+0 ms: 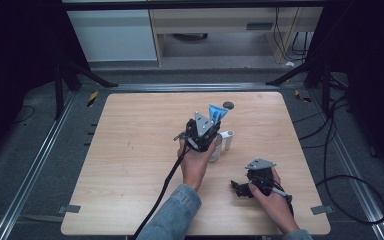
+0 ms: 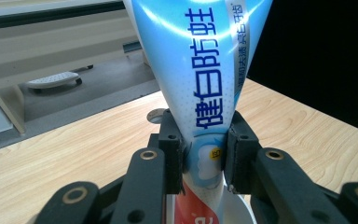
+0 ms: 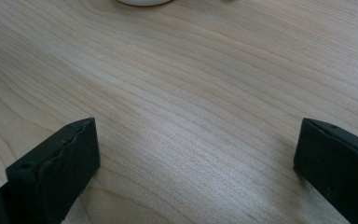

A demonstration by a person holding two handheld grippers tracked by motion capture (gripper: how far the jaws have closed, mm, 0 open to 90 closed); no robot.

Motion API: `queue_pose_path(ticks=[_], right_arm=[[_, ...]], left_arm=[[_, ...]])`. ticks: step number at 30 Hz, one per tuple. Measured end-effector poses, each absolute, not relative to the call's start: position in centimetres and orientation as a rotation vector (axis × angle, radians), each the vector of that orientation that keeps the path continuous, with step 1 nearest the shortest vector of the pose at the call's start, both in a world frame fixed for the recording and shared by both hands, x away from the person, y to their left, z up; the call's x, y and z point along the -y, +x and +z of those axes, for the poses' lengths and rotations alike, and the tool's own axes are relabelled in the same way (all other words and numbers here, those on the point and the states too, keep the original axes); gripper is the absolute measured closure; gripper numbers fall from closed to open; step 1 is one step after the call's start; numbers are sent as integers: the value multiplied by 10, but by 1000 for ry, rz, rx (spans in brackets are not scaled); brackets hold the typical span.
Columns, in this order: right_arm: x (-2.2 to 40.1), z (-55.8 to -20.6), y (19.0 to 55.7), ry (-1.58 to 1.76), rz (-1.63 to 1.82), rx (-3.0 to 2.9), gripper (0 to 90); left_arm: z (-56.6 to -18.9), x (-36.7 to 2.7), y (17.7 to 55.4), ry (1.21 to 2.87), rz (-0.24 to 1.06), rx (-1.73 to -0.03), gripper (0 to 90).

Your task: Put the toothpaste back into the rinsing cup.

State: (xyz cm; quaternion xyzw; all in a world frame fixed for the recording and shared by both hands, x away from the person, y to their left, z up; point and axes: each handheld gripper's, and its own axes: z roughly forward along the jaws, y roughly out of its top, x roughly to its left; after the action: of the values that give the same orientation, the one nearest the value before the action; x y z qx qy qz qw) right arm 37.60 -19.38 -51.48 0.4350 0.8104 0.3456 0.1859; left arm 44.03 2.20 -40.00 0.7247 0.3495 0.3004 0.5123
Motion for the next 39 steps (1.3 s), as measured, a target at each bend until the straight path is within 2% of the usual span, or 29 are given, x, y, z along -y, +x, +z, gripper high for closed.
queue_pose_path(ticks=[39], right_arm=[[194, -515, 376, 1228, 974, -2282, 5]], left_arm=[[-414, -23, 449, 1798, 710, -882, 716]])
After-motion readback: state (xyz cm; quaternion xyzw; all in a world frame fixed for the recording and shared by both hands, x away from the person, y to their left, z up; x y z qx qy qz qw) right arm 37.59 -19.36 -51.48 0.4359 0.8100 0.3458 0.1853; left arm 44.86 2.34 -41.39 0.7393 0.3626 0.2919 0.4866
